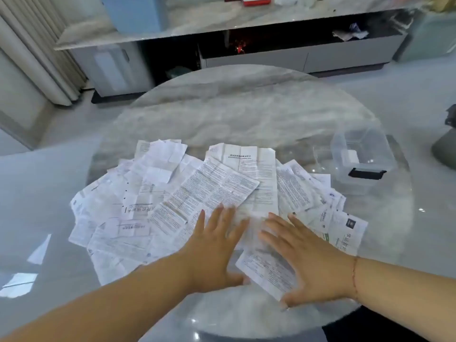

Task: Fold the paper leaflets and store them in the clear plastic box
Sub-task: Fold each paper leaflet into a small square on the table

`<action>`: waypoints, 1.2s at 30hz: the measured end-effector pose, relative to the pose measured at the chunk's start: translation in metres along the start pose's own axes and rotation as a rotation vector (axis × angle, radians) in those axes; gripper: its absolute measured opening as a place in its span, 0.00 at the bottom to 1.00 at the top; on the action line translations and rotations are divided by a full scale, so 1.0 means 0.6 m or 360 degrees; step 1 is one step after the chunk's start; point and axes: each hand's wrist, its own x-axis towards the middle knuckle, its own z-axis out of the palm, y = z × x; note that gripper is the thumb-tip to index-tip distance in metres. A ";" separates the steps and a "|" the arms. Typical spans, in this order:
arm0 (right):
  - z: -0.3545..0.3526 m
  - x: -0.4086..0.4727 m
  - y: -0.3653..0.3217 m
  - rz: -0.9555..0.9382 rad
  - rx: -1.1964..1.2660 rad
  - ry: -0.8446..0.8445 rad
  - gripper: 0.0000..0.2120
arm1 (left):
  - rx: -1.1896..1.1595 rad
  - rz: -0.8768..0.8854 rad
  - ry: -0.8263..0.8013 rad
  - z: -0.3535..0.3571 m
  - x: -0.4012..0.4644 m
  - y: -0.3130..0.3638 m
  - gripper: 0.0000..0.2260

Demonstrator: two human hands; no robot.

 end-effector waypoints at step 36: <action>0.086 0.039 -0.015 0.0072 0.1103 0.0989 0.18 | -0.0616 -0.0091 0.0870 0.112 -0.109 0.003 0.33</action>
